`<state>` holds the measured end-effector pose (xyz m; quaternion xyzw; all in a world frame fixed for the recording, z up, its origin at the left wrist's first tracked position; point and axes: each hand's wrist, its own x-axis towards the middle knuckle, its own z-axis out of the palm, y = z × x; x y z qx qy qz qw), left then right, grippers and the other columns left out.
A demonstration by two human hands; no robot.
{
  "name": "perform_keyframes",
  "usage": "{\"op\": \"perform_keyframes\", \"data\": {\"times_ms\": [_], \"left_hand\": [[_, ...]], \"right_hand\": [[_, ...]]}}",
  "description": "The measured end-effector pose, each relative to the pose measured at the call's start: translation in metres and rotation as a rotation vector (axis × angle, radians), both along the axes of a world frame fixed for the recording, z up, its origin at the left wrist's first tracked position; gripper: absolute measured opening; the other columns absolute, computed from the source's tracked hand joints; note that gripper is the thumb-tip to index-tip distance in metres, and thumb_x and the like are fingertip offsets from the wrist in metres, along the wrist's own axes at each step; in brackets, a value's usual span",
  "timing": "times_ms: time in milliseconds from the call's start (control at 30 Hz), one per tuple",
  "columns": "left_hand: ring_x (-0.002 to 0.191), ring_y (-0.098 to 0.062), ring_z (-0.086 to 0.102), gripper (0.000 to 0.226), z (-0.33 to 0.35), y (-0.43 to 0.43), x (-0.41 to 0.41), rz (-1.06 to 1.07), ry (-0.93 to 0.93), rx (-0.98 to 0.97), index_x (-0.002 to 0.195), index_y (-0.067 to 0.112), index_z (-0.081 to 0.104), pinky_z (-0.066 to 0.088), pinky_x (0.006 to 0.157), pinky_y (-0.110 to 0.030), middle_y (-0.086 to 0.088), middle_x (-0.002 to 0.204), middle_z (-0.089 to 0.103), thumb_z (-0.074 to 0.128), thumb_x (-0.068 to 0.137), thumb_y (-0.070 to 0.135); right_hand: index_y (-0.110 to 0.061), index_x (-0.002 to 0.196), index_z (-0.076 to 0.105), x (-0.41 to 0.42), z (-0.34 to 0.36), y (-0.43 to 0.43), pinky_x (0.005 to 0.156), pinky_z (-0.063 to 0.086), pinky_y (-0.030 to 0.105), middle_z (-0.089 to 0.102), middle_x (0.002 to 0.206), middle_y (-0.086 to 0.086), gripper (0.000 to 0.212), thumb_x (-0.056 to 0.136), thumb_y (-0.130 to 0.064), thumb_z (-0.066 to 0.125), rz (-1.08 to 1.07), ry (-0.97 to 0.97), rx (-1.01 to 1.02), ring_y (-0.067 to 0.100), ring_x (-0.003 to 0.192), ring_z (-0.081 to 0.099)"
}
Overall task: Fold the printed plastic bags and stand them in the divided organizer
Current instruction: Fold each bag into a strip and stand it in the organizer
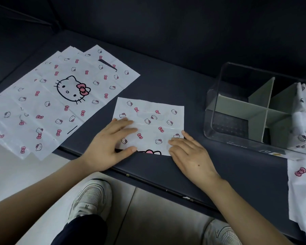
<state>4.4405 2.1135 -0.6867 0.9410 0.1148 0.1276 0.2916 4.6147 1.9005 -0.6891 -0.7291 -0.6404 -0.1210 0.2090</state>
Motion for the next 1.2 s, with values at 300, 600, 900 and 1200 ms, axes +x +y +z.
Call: {"op": "perform_keyframes", "data": {"times_ms": [300,600,900,1200], "left_hand": [[0.136,-0.015,0.036,0.064,0.003,0.023,-0.009,-0.164,0.056,0.119,0.131,0.020,0.059,0.020,0.116,-0.022,-0.002,0.145,0.046,0.043,0.089,0.065],[0.122,0.003,0.052,0.055,0.017,0.028,-0.021,-0.099,0.055,-0.230,0.117,0.025,0.068,0.037,0.104,-0.018,0.015,0.126,0.062,0.047,0.086,0.065],[0.086,-0.011,0.065,0.023,0.024,0.015,0.005,0.348,0.088,-0.360,0.105,0.023,0.068,0.050,0.085,-0.032,0.009,0.090,0.071,0.054,0.095,0.038],[0.056,-0.025,0.042,0.024,0.025,0.008,0.032,0.542,0.193,-0.066,0.083,0.016,0.033,0.029,0.054,-0.033,0.001,0.053,0.038,0.046,0.099,0.031]], "right_hand": [[-0.010,0.075,0.071,0.000,0.005,0.005,0.108,0.037,0.034,0.070,0.084,0.002,0.020,0.088,-0.015,0.057,-0.020,0.003,-0.015,0.020,0.077,0.066],[-0.021,0.080,0.053,-0.015,0.047,-0.002,0.067,0.041,0.015,0.051,0.066,-0.013,0.017,0.096,-0.016,0.050,-0.194,0.661,-0.249,0.006,0.068,0.049],[-0.025,0.097,0.066,0.006,0.052,0.016,0.067,0.045,0.009,0.069,0.090,-0.014,0.015,0.090,-0.036,0.059,-0.395,1.328,-0.154,-0.008,0.079,0.060],[-0.017,0.085,0.067,0.008,0.040,0.038,0.054,0.034,0.013,0.057,0.056,-0.005,0.014,0.093,-0.025,0.058,-0.646,0.690,-0.121,0.009,0.055,0.055]]}}
